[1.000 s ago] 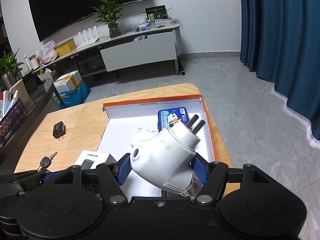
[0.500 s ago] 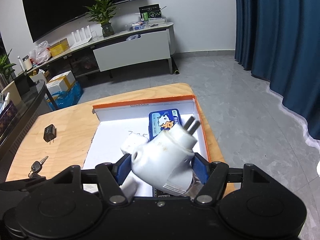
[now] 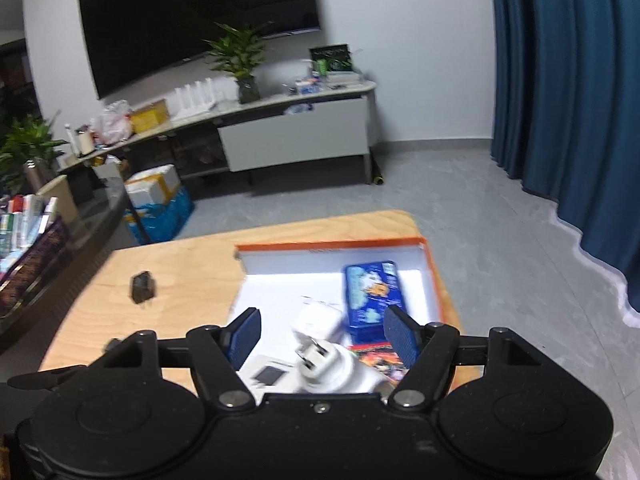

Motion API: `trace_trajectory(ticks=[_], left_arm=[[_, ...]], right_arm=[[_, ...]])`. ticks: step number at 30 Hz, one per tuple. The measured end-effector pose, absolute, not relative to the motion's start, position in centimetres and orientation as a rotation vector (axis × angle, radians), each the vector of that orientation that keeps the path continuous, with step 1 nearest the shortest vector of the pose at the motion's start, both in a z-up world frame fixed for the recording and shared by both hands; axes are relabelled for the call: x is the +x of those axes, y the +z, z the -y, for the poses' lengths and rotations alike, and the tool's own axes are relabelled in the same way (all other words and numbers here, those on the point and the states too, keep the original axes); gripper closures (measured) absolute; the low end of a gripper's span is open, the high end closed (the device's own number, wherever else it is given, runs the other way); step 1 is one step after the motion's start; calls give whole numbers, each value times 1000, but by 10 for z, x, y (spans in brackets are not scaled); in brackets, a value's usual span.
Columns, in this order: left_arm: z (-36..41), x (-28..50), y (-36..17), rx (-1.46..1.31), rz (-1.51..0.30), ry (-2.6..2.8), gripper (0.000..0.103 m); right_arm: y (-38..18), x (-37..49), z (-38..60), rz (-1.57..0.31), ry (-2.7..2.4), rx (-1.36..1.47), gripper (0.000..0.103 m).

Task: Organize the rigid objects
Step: 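Lower and release the charger box and plug-in device into the box with both grippers, then grasp the black plug adapter with the left gripper while the right grasps the car key fob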

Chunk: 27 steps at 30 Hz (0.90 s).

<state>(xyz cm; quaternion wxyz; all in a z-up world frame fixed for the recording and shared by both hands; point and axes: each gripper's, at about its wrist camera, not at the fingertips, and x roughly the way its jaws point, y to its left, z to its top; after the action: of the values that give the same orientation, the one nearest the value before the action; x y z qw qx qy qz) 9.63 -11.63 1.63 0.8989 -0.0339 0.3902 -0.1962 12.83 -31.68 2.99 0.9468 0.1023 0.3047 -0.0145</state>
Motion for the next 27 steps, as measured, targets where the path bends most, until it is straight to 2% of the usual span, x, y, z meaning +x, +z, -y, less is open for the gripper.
trace_trajectory(ticks=[6, 14, 27], left_arm=[[57, 92, 20, -105, -795, -270, 14], [-27, 101, 19, -162, -810, -72, 14], [-38, 199, 12, -134, -863, -140, 9]], right_arm=[[32, 128, 283, -634, 115, 190, 22], [10, 147, 199, -720, 449, 25, 22], [-42, 212, 111, -863, 659, -185, 22]])
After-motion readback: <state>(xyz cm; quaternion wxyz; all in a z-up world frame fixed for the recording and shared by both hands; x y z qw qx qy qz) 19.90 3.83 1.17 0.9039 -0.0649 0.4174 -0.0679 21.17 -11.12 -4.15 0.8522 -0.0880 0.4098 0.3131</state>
